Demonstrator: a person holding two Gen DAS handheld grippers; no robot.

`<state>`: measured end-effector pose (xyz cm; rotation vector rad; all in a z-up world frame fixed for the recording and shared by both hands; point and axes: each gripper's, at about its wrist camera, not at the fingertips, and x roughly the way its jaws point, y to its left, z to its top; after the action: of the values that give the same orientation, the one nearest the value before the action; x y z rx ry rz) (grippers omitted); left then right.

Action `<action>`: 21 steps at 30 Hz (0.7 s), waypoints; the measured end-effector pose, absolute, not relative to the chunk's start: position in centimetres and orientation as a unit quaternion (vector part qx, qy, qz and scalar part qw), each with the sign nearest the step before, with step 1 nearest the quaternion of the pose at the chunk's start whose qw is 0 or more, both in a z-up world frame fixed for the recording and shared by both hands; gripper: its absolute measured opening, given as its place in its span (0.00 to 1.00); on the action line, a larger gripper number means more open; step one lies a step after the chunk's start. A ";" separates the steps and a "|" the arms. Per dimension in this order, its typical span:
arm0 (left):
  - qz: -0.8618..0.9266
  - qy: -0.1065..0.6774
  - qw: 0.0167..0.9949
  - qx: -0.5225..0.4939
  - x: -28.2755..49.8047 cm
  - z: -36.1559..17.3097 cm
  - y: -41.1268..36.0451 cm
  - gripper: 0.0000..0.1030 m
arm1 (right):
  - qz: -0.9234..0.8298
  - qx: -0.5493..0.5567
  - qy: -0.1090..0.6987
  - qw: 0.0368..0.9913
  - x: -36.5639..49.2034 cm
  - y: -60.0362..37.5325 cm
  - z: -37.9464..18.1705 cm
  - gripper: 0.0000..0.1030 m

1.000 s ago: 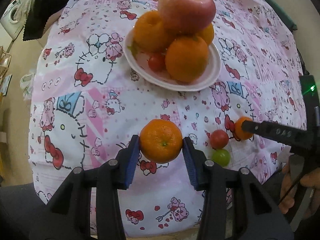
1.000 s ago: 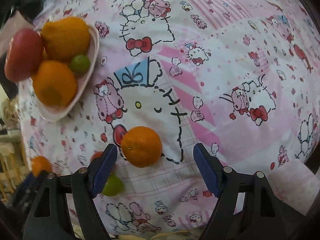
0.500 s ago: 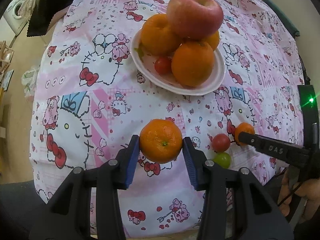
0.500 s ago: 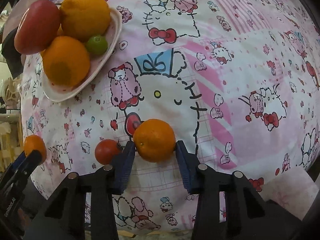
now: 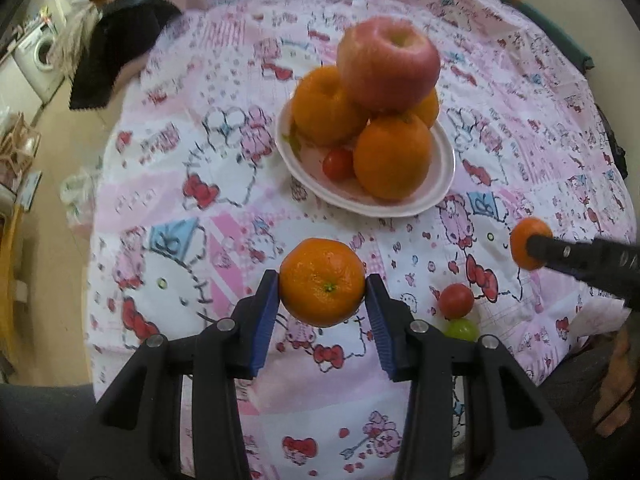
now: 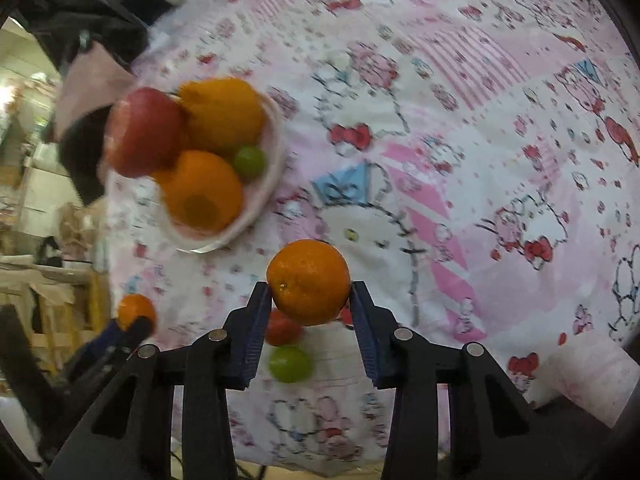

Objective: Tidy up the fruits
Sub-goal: 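Lower the mandarin onto the plate with the left tool while the right tool places its mandarin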

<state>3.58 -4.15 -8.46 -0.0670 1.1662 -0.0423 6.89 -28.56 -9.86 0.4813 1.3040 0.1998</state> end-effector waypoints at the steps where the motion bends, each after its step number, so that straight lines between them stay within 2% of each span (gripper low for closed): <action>1: -0.020 0.543 0.839 -0.031 3.4 -8.1 -3.9 0.38 | 0.103 0.234 0.590 0.766 7.1 -28.5 -9.3 0.41; 10: 0.005 0.509 0.860 -0.024 3.2 -5.6 -2.0 0.38 | 0.169 0.304 0.522 0.779 7.2 -28.8 -5.2 0.41; 21: -0.027 0.523 0.852 -0.009 8.0 -6.0 -2.8 0.38 | 0.162 0.313 0.534 0.769 10.9 -29.7 -5.7 0.41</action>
<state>8.04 -2.81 -5.96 -0.0194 1.1001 -0.0571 10.86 -29.68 -5.71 0.6793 1.1579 0.3510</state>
